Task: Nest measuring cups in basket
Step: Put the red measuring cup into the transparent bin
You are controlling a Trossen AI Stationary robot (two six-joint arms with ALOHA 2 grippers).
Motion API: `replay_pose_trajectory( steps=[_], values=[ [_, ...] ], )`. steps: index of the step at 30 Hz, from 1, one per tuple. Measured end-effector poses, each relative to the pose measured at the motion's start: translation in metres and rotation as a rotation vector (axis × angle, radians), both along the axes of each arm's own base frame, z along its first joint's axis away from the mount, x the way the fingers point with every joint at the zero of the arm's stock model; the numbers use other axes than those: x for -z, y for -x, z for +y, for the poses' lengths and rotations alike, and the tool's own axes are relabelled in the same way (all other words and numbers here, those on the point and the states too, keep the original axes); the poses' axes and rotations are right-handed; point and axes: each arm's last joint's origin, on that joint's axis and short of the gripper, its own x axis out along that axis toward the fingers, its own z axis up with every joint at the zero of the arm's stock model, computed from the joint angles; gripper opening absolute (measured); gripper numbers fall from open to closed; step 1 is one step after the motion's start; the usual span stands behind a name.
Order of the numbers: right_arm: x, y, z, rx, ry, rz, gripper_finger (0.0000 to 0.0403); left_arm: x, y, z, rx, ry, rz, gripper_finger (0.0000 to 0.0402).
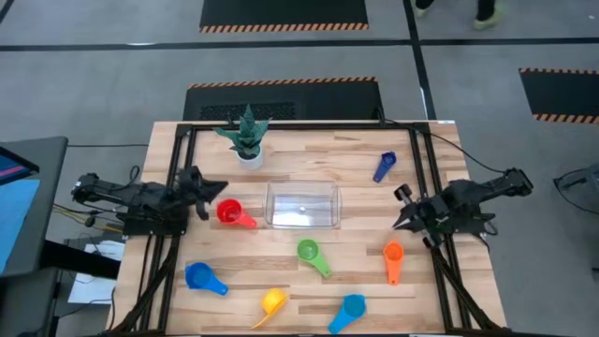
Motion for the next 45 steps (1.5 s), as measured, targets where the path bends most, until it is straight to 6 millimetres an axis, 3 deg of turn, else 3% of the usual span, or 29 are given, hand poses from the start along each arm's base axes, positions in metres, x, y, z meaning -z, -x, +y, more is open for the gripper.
replay_pose_trajectory(
  steps=[5,16,26,34,40,45],
  values=[
    [-0.012,0.005,-0.001,0.0,-0.041,-0.129,0.0047,-0.009,0.002,0.003,-0.102,0.089,-0.123,0.0006],
    [-0.031,0.016,-0.005,-0.014,-0.136,-0.335,0.0047,-0.01,0.004,0.005,-0.199,0.116,-0.14,0.0006],
    [-0.032,0.016,-0.008,0.229,0.125,-0.475,0.0047,-0.006,0.003,0.006,-0.205,0.13,-0.105,0.0006],
    [-0.032,0.015,-0.008,0.233,0.136,-0.471,0.0047,0.0,0.003,0.006,-0.216,0.16,-0.072,0.0006],
    [-0.033,0.016,-0.008,0.114,-0.059,-0.398,0.0047,0.002,0.005,0.007,-0.292,0.152,-0.058,0.0006],
    [-0.032,0.016,-0.008,0.101,-0.08,-0.384,0.0047,0.003,0.005,0.008,-0.332,0.146,-0.046,0.0006]
  ],
)
